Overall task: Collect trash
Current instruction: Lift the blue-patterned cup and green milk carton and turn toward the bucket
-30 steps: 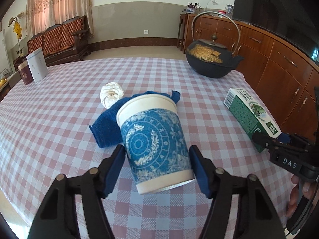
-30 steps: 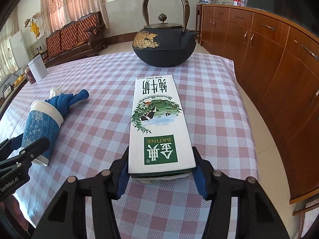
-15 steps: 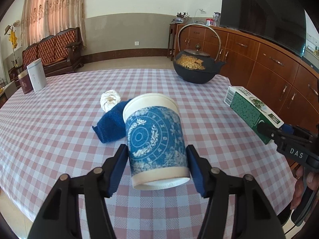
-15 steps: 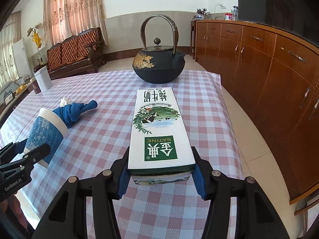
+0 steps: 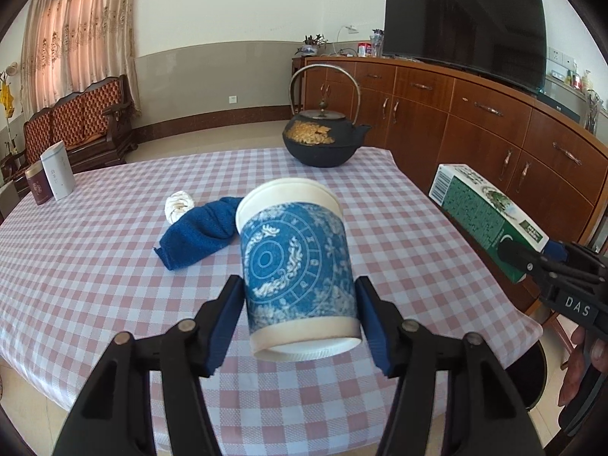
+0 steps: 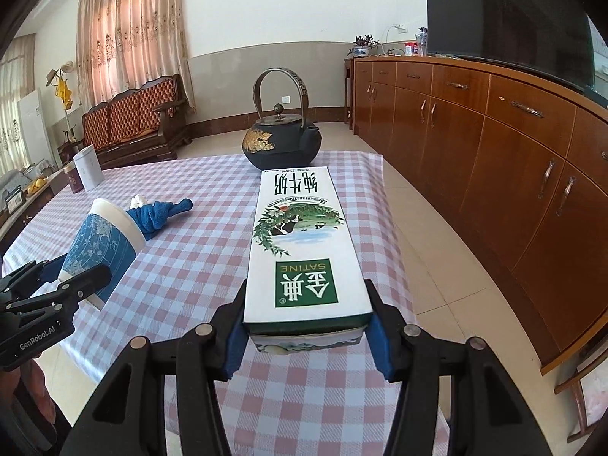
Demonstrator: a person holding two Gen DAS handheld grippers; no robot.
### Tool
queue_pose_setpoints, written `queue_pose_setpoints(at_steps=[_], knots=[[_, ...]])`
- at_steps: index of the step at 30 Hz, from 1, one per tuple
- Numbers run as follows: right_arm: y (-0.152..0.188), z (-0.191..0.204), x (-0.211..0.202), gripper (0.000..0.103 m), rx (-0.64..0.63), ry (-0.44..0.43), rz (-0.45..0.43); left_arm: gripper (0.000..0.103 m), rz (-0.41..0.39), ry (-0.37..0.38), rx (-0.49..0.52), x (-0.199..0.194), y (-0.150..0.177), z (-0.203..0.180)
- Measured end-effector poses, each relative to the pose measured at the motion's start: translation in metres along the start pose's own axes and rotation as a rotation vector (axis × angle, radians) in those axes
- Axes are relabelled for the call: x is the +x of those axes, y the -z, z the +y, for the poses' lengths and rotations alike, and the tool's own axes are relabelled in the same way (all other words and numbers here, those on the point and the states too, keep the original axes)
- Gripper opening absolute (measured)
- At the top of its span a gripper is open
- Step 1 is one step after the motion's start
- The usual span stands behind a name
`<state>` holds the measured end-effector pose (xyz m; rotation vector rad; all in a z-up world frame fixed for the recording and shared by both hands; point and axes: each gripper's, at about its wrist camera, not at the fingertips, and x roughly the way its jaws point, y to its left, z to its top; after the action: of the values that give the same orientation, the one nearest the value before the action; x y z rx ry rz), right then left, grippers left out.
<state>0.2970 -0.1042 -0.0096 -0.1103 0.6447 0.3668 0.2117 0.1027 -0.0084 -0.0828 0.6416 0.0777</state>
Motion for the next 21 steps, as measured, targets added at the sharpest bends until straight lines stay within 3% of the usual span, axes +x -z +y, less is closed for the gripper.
queue_pose_setpoints(at_steps=[8, 21], knots=[[0.024, -0.030, -0.055, 0.056, 0.039, 0.054, -0.033, 0.061, -0.014, 0.060, 0.048, -0.019, 0.008, -0.035], [0.057, -0.078, -0.107, 0.056, 0.122, 0.153, -0.047, 0.061, -0.023, 0.168, 0.129, -0.034, 0.014, -0.099]])
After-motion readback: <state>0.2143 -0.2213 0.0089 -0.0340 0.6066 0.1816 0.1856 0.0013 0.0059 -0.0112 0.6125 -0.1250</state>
